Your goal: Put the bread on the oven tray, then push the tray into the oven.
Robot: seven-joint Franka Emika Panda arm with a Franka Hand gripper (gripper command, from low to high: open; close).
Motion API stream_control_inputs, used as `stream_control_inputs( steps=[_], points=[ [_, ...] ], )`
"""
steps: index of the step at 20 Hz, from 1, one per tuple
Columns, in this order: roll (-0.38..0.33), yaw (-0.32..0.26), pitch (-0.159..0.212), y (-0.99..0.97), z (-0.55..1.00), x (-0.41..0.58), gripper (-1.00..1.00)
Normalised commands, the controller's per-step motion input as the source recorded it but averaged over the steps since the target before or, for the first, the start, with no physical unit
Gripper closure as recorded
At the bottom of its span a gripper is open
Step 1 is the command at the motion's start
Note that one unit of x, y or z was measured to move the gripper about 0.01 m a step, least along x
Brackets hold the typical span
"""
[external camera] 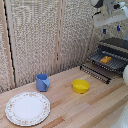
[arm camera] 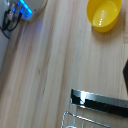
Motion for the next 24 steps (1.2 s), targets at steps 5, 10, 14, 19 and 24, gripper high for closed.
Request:
stream_control_inputs(
  steps=[5, 10, 14, 19, 24],
  points=[
    [-0.233, 0.279, 0.117, 0.0, -0.04, -0.05, -1.0],
    [-0.211, 0.297, 0.069, -0.02, -0.04, 0.0, -1.0],
    [-0.197, 0.3, 0.029, -0.05, 0.0, 0.0, -1.0],
    [-0.21, 0.291, 0.071, -0.03, -0.02, -0.009, -1.0],
    [-0.257, 0.251, 0.126, -0.03, -0.06, -0.046, -1.0]
  ],
)
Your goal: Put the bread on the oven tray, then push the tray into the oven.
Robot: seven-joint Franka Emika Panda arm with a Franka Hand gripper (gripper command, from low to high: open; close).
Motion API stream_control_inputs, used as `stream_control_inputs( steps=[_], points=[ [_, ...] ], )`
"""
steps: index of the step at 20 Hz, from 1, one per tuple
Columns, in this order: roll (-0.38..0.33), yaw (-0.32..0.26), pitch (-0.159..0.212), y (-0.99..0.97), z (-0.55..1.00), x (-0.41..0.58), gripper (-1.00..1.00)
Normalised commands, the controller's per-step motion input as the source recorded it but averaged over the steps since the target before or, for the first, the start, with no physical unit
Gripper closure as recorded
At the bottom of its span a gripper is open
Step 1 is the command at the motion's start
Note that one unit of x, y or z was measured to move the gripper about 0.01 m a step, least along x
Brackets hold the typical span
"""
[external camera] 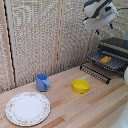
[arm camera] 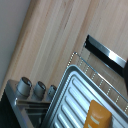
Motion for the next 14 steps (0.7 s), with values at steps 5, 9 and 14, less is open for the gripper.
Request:
stream_control_inputs(
  steps=[5, 9, 14],
  points=[
    [-0.279, 0.23, 0.147, -0.04, -0.07, -0.072, -1.0],
    [-0.288, 0.222, 0.155, -0.04, -0.09, -0.078, -1.0],
    [-0.3, 0.211, 0.161, -0.05, -0.1, -0.08, -1.0]
  ],
)
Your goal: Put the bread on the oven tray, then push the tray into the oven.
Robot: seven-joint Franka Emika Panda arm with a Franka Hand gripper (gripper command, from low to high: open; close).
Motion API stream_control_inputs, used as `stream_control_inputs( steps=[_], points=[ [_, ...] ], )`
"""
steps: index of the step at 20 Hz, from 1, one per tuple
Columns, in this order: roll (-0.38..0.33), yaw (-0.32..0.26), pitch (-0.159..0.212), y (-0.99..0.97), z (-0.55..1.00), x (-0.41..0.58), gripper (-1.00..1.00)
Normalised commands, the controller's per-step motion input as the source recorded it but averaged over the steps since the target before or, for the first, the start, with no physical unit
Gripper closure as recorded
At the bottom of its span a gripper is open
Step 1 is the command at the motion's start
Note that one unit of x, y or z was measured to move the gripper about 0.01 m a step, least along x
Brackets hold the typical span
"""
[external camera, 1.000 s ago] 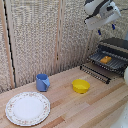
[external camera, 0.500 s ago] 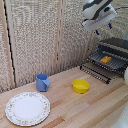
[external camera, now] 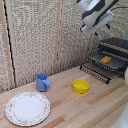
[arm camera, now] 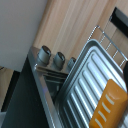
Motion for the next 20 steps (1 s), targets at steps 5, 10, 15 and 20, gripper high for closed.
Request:
stream_control_inputs(
  steps=[5, 10, 15, 20],
  points=[
    [-0.3, 0.213, 0.156, -0.02, -0.16, -0.027, -1.0],
    [-0.289, 0.188, 0.168, 0.02, -0.2, 0.005, -1.0],
    [-0.235, 0.189, 0.151, 0.2, -0.35, 0.103, -1.0],
    [-0.174, 0.177, 0.13, 0.4, -0.48, 0.234, -1.0]
  ],
)
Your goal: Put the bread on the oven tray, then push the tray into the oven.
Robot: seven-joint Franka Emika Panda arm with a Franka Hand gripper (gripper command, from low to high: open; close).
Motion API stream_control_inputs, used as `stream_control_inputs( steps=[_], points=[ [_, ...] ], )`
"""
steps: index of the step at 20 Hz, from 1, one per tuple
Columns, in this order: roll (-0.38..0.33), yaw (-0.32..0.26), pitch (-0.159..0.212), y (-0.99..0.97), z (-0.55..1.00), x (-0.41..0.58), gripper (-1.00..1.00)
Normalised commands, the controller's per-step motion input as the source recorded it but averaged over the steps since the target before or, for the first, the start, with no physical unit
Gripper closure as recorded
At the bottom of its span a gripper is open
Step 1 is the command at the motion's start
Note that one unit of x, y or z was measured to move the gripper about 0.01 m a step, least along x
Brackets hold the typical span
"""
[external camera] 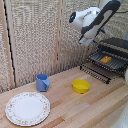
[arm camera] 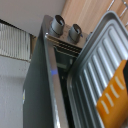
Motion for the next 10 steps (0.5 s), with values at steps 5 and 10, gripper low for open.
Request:
stream_control_inputs(
  steps=[5, 10],
  points=[
    [-0.143, 0.182, 0.153, 0.42, -0.43, 0.194, -1.0],
    [-0.16, 0.222, 0.206, 0.16, -0.4, 0.031, -1.0]
  ],
)
